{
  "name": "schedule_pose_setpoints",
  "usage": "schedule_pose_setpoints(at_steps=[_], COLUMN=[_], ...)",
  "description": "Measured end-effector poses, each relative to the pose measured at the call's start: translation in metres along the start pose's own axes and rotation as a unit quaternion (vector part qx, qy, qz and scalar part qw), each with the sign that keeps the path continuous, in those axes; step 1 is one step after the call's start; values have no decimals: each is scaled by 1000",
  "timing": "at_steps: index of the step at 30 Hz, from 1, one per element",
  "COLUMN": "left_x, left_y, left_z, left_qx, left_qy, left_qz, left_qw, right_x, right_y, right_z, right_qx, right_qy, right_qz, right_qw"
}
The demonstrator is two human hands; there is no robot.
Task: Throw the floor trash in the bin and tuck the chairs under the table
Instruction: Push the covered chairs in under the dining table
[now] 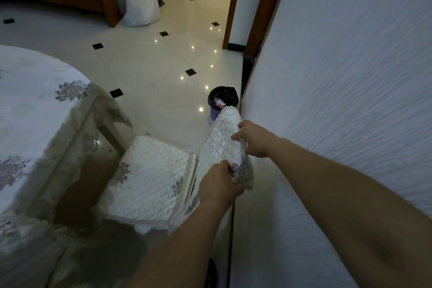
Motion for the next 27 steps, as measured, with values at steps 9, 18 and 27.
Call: schedule_pose_setpoints(at_steps=[9, 18, 27], left_x=[5, 8, 19], left_y=[-12, -21, -29], left_z=[-4, -23, -65], left_qx=[-4, -23, -5], left_qy=[-31, -86, -83], left_qz=[3, 10, -8], left_qw=[1000, 996, 997], right_x=[-7, -19, -34], right_y=[-12, -26, -45], right_z=[-7, -38, -63], right_qx=[2, 3, 15], right_qy=[3, 21, 42], right_qz=[4, 34, 48], right_qw=[1000, 999, 998])
Point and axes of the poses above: each hand's wrist, its own z-axis towards the middle knuckle, its own x-axis out of the back of the hand, y = z × x, the point moved 9 cm from there along z, towards the middle knuckle, and after that the axes turned 1 degree about -x, right-handed, at the moved point
